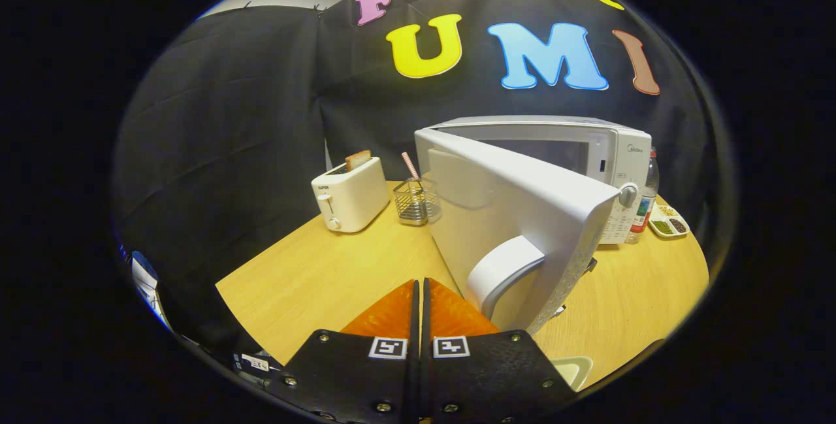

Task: Open the microwave, put the food inside, and close the microwave door.

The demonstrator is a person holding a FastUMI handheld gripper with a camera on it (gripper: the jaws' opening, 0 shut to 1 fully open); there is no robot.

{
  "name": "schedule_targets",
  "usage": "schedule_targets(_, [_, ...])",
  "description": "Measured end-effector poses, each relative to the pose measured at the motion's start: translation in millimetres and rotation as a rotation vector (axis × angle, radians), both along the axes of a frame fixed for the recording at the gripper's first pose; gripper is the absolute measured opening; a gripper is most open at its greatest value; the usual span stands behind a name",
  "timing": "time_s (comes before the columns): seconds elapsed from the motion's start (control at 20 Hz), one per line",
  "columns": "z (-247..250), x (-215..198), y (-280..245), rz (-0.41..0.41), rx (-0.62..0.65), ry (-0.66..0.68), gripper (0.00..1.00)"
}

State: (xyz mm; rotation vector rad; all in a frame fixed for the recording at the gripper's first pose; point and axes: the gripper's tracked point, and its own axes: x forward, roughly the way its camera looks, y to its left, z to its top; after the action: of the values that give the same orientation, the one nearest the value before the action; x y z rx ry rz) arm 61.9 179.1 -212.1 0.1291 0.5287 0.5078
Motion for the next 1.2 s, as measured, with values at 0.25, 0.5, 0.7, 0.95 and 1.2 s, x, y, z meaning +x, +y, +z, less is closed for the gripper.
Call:
schedule_targets(0.25, [-4.8,27.5,-30.1,-0.065,-0.005,0.003,0.01])
schedule_targets(0.5, [-8.9,57.3,-50.6,-0.106,-0.024,-0.009,0.01])
schedule_targets(0.7, [-14.6,82.3,-65.1,-0.135,-0.027,-0.005,0.01])
schedule_targets(0.95, [-16.7,113.2,-79.5,-0.168,-0.024,-0.012,0.01])
schedule_targets(1.2, [-18.6,144.3,-91.7,-0.197,-0.02,-0.023,0.01])
